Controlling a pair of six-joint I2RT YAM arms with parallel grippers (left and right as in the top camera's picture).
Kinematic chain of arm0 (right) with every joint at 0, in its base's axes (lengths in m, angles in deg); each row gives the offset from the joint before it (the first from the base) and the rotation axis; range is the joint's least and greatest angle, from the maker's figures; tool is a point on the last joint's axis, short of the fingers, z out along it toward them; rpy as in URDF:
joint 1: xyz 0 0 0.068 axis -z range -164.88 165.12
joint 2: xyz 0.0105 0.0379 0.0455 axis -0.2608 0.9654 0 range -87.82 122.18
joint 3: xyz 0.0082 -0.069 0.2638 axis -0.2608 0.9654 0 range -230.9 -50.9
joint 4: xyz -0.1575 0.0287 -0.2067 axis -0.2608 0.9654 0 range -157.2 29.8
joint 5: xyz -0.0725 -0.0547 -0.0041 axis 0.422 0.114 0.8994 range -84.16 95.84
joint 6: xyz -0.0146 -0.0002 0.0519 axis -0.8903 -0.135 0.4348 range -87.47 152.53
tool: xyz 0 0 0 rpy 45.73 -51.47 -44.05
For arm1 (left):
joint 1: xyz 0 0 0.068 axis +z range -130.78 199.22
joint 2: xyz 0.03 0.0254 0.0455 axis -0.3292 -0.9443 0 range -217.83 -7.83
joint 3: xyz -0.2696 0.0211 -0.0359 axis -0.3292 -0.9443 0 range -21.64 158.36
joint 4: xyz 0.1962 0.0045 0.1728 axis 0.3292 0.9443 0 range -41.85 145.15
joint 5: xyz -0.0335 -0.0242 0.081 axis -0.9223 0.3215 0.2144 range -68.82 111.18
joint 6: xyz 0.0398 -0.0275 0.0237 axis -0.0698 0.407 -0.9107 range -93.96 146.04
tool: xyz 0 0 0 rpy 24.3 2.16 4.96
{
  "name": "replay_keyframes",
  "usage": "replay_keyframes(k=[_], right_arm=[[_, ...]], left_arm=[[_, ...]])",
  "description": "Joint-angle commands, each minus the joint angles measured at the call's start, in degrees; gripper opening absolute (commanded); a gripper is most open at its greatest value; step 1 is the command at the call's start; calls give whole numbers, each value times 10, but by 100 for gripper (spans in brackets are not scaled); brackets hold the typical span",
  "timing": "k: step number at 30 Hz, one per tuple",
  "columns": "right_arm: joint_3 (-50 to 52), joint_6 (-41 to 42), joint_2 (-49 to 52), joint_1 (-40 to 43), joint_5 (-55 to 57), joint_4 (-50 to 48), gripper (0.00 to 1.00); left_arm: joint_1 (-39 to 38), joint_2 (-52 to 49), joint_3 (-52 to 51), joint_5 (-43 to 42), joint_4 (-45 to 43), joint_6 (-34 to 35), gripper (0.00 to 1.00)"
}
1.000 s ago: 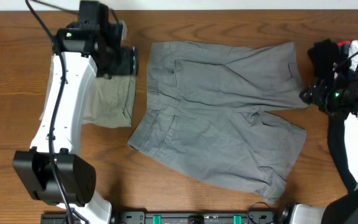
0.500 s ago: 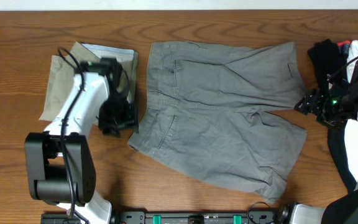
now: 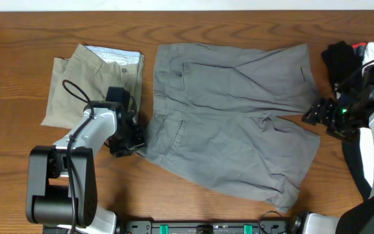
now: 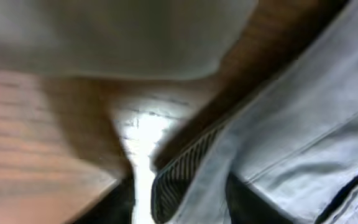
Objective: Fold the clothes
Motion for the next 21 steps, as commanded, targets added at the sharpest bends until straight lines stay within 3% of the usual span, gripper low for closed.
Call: replay_keyframes(k=[1, 2, 11, 21], right_arm=[[17, -8, -5, -10, 0, 1, 79], [24, -8, -5, -10, 1, 0, 79], [131, -8, -5, -10, -17, -2, 79], [209, -9, -5, -12, -77, 8, 77]], left_arm=[[-1, -26, -23, -1, -13, 5, 10], [0, -26, -23, -1, -14, 8, 6], [42, 3, 16, 0, -32, 27, 6], [76, 25, 19, 6, -114, 31, 6]])
